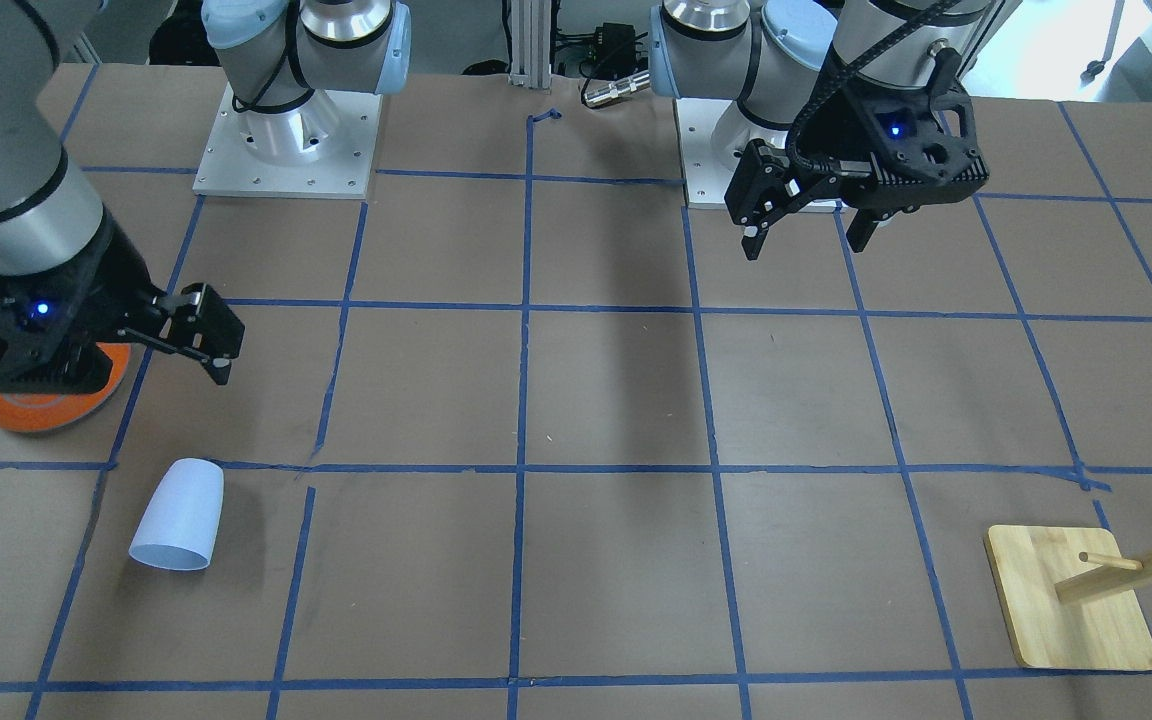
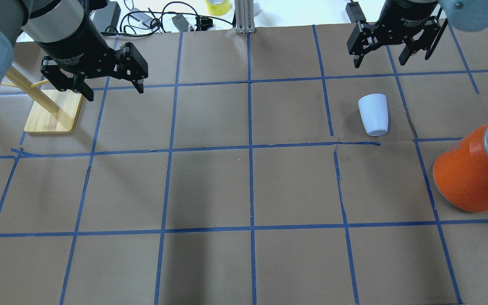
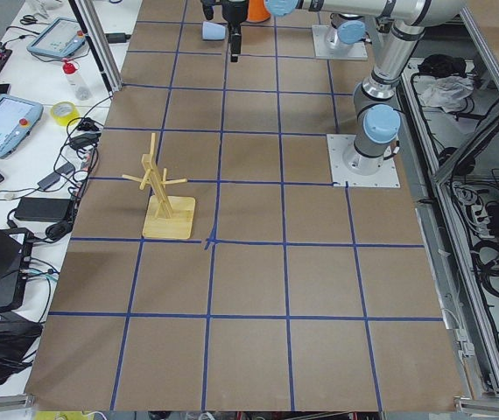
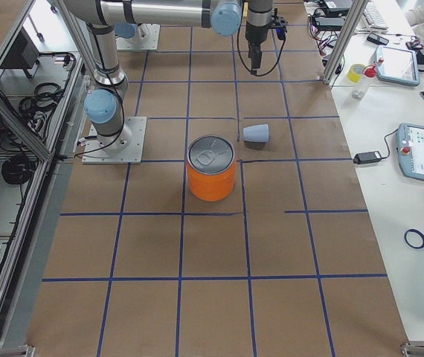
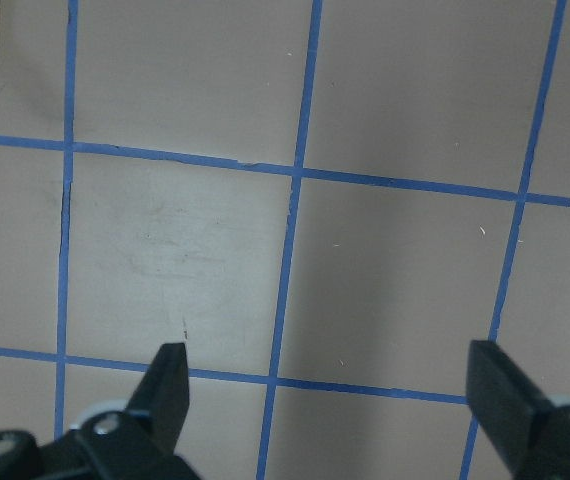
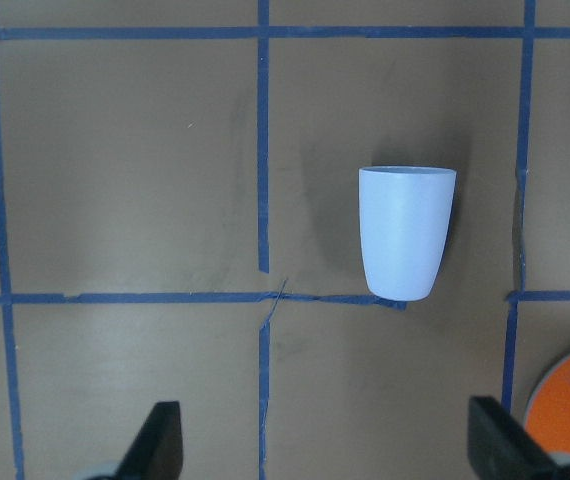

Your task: Flip cup

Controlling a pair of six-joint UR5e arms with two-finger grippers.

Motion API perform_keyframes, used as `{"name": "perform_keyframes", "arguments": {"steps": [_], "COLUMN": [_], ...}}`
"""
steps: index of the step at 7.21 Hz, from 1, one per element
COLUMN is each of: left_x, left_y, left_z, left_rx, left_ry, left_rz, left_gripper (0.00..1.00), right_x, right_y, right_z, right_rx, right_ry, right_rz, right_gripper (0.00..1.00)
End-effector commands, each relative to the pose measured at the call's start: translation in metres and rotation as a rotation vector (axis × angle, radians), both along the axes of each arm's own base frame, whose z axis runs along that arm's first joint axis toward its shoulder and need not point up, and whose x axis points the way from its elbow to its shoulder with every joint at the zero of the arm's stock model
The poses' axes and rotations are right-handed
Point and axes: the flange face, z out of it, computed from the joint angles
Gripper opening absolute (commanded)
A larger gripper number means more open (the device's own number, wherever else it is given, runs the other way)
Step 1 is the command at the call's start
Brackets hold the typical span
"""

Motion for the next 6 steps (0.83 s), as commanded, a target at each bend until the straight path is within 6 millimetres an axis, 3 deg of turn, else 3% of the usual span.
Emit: {"name": "perform_keyframes", "arguments": {"steps": [1, 2, 3, 6], "left_x": [0.000, 0.000, 0.000, 0.000], "left_y": [0.000, 0.000, 0.000, 0.000], "left_z": [0.000, 0.000, 0.000, 0.000], "left_rx": [0.000, -0.002, 0.000, 0.000], "left_ry": [0.000, 0.000, 0.000, 0.000], "left_rz": [0.000, 0.000, 0.000, 0.000], "left_gripper": [1.00, 1.00, 1.00, 1.00], "right_x": [-0.042, -0.068, -0.082, -0.078], "right_y": [-0.044, -0.064, -0.071, -0.063], "right_z": [-0.060, -0.089, -0.117, -0.188], "right_rx": [0.009, -0.013, 0.020, 0.030], "right_ry": [0.011, 0.018, 0.008, -0.008], "right_rz": [-0.047, -0.049, -0.069, -0.113], "right_gripper": [0.98, 0.98, 0.98, 0.99]}}
